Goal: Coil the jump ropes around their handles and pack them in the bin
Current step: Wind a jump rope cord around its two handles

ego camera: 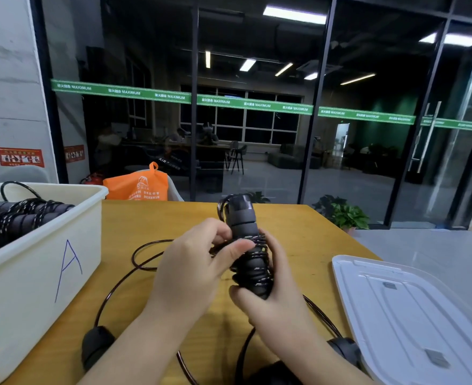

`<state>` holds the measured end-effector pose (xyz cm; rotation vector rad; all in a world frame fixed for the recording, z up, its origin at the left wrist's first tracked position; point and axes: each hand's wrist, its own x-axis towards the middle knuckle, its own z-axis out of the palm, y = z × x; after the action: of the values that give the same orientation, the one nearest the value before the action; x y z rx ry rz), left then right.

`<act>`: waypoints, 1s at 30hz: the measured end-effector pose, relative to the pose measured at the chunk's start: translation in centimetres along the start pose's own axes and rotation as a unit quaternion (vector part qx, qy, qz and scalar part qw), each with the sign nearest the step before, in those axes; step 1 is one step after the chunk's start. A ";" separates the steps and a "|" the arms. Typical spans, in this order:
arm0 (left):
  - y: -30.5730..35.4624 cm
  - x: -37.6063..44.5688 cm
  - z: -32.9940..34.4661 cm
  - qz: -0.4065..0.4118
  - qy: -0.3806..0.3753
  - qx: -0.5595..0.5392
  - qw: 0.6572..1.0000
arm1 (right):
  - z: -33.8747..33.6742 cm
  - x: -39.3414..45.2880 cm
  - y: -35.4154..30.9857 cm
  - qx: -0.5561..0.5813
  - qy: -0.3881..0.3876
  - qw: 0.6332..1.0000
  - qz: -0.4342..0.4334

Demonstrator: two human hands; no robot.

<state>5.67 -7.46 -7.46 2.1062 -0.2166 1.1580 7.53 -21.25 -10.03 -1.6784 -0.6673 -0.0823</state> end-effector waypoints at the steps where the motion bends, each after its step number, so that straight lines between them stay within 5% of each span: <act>1: 0.0 0.0 0.0 0.004 -0.011 -0.019 1.000 | -0.3 0.1 -0.1 0.056 -0.013 0.998 0.027; 6: 0.1 0.0 -0.2 -0.019 -0.032 -0.083 0.996 | -1.4 0.5 0.3 0.278 -0.094 0.953 0.076; 13: -0.9 0.0 -0.6 0.020 -0.071 0.018 0.997 | -1.7 0.4 0.9 0.467 -0.149 0.861 0.133; 19: -0.5 0.2 -0.3 -0.089 -0.102 0.000 0.991 | -2.2 0.3 0.3 0.547 -0.236 0.787 0.159; 24: 0.6 0.3 -0.3 -0.162 -0.145 -0.172 0.961 | -2.6 0.7 0.7 0.565 -0.253 0.770 0.154; 30: 1.6 0.5 -0.3 -0.220 -0.156 -0.305 0.913 | -2.6 0.6 0.6 0.568 -0.157 0.788 0.176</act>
<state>5.05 -8.31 -6.14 1.6398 -0.2019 0.4027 9.14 -23.46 -9.72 -0.5879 -0.4564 0.7552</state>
